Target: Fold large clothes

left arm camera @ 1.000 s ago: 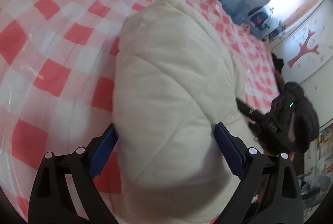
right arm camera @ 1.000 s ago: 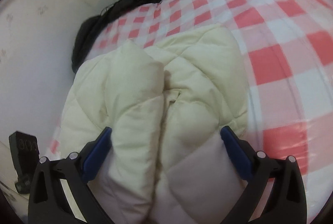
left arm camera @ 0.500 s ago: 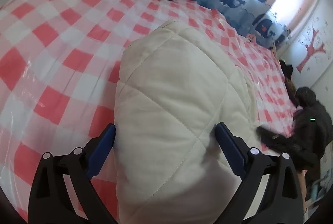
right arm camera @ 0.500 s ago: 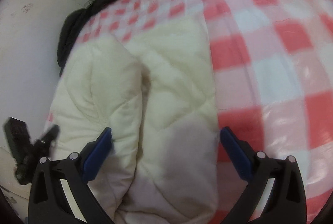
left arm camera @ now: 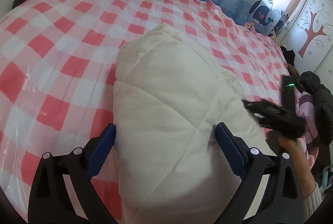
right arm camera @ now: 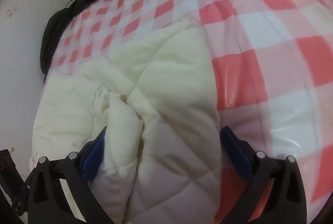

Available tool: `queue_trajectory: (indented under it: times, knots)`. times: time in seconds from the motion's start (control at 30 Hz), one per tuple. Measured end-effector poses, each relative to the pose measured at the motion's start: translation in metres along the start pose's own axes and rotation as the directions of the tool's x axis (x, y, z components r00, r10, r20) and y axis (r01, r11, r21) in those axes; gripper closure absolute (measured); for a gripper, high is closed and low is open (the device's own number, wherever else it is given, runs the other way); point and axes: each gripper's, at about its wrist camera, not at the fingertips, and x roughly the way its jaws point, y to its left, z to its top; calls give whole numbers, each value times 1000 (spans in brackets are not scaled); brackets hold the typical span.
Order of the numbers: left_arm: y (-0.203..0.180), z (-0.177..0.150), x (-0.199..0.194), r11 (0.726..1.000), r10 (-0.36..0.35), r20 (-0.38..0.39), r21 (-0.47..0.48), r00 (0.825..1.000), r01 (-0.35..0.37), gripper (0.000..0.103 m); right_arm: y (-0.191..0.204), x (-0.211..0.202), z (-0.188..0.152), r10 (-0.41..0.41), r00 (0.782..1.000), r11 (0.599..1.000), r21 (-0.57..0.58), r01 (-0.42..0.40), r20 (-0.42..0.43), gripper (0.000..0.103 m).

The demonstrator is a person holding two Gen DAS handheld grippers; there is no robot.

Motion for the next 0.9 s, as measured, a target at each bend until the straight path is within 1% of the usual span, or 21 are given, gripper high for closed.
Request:
queue_trajectory:
  times: [0.07, 0.1, 0.13, 0.17, 0.23, 0.27, 0.3, 0.33, 0.37, 0.4, 0.43, 0.47, 0.5, 0.53, 0.6, 0.63, 0.7, 0.73, 0.8, 0.87, 0.9]
  knots:
    - [6, 0, -2, 1000, -9, -6, -26, 1000, 9, 12, 11, -31, -5, 4, 999, 999, -42, -2, 50, 6]
    - [9, -1, -3, 999, -14, -9, -36, 1000, 14, 12, 16, -50, -11, 32, 996, 998, -62, -27, 84, 6]
    - [10, -1, -4, 999, -16, -11, -39, 1000, 16, 12, 21, -72, -20, 90, 988, 993, -93, -79, 122, 6]
    - [10, -2, -4, 999, -16, -12, -39, 1000, 15, 12, 27, -93, -33, 133, 980, 985, -133, -114, 146, 6]
    - [10, -2, -4, 999, -8, -10, -33, 1000, 8, 12, 37, -111, -58, 136, 980, 974, -203, -105, 146, 6]
    - [9, -3, -5, 1000, -5, -8, -29, 1000, 5, 12, 39, -108, -71, 94, 988, 973, -220, -66, 121, 6]
    - [7, -3, -5, 1000, -12, -15, -21, 1000, 11, 11, 38, -96, -84, 10, 997, 971, -237, 8, 74, 6]
    - [4, -4, -4, 1000, -12, -23, -9, 1000, 12, 9, 33, -74, -100, -40, 999, 968, -248, 46, 27, 6]
    - [-2, -6, -3, 1000, 2, -21, 14, 1000, -2, 9, 23, -62, -108, -26, 1000, 977, -211, 28, 12, 6]
    - [-6, -9, -4, 999, 20, -7, 35, 1000, -20, 8, 10, -51, -114, 13, 1000, 989, -149, -14, -10, 5]
    - [-8, -10, -4, 999, 32, -2, 44, 999, -32, 8, 0, -47, -116, 49, 999, 994, -98, -50, -12, 6]
    - [-8, -10, -4, 998, 39, -1, 41, 999, -39, 8, 1, -50, -115, 44, 999, 995, -87, -44, -5, 6]
    - [-4, -10, -6, 999, 28, -3, 19, 1000, -28, 8, 4, -55, -114, 29, 1000, 996, -84, -29, 4, 6]
    - [2, -9, -7, 1000, 11, -7, -8, 1000, -11, 8, 12, -68, -115, 19, 999, 994, -106, -14, 47, 6]
    - [10, -8, -8, 999, -17, -20, -43, 1000, 16, 8, 21, -94, -121, 46, 989, 989, -145, -24, 144, 6]
    - [11, -9, -7, 999, -27, -28, -45, 999, 25, 8, 23, -101, -128, 15, 987, 988, -157, 9, 157, 6]
    - [6, -10, -8, 999, -23, -27, -25, 999, 22, 8, 22, -87, -134, -20, 997, 982, -185, 33, 71, 6]
    - [4, -10, -9, 1000, -14, -22, -17, 1000, 14, 8, 16, -86, -132, -10, 999, 987, -162, 18, 50, 6]
    - [0, -11, -12, 1000, 13, -12, 1, 1000, -13, 8, 14, -100, -127, -2, 994, 989, -148, 17, 105, 6]
    - [-1, -10, -14, 1000, 24, -9, 5, 1000, -24, 8, 25, -123, -119, 26, 977, 988, -152, 6, 211, 6]
    - [-1, -9, -14, 1000, 26, -9, 4, 1000, -26, 8, 30, -129, -114, 37, 972, 989, -151, -1, 231, 6]
